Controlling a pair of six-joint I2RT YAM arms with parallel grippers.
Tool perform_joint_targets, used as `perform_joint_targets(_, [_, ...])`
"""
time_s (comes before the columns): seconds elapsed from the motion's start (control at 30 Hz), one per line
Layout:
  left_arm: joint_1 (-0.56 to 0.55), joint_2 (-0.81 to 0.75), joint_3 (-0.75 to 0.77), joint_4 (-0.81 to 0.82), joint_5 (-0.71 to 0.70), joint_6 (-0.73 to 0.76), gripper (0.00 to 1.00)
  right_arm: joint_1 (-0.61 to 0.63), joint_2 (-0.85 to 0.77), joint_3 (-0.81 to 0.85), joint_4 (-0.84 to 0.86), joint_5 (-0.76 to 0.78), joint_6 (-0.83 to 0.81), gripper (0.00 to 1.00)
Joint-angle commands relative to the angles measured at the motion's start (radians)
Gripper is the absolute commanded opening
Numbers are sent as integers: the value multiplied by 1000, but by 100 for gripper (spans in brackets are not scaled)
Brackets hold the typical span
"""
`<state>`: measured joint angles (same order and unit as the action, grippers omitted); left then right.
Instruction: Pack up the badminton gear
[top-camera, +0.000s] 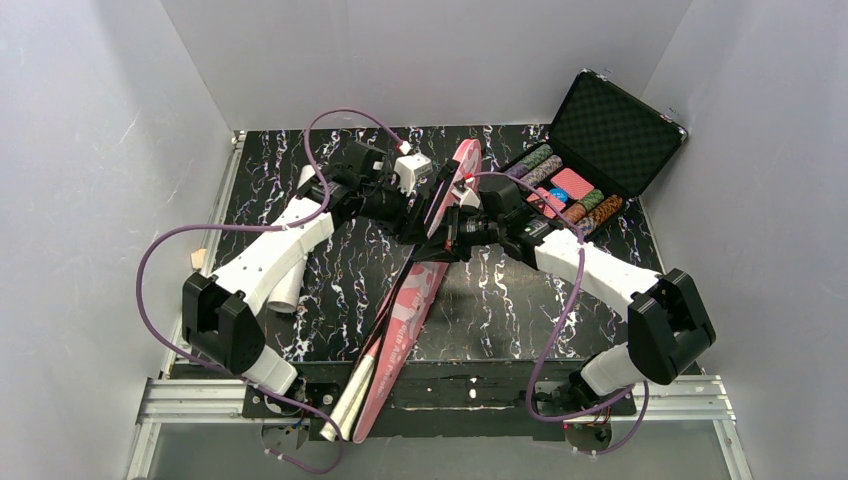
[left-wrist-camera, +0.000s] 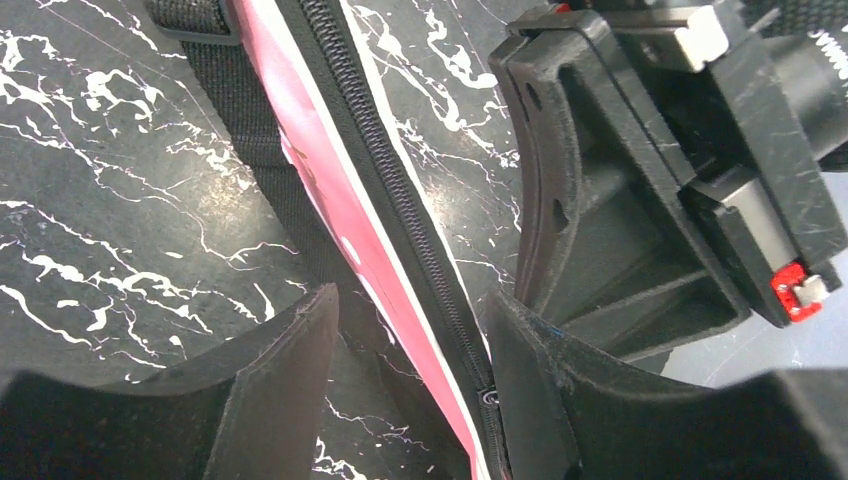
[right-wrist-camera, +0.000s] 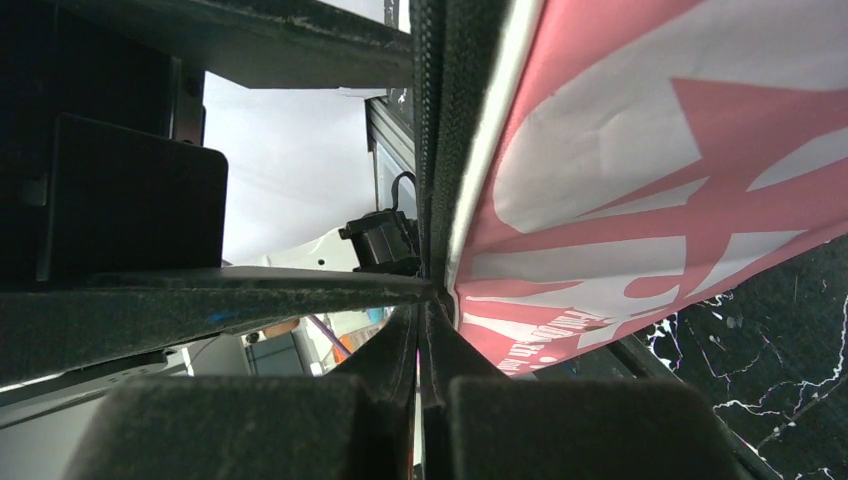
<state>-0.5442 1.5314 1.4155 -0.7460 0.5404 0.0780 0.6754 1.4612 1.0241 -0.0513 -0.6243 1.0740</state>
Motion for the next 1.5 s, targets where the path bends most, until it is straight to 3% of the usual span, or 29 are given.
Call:
perform_joint_targets(0.0, [4,-16,-26,37,-41,11,55,10,-11,6,29,-28,9,1])
perform_joint_targets(0.13, [3,0,-37,37,-1,3,54,10,-8,7,37,-30,15,1])
perform_joint_targets(0.37, [3,39,-71,69,80,-30,36,14,-10,13,41,-28,24,1])
perform_joint_targets(0.53, [5,41,-86,112,87,-58,0,18,-12,13,66,-28,30,1])
perform_joint_targets(0.73, [52,6,-60,151,6,-131,0,18,-11,7,77,-27,34,1])
perform_joint_targets(1.1, [162,-17,15,190,-304,-257,0,107,-12,4,13,-17,15,1])
perform_joint_targets(1.47, [195,36,96,173,-383,-281,0,158,-16,29,-170,-46,-81,1])
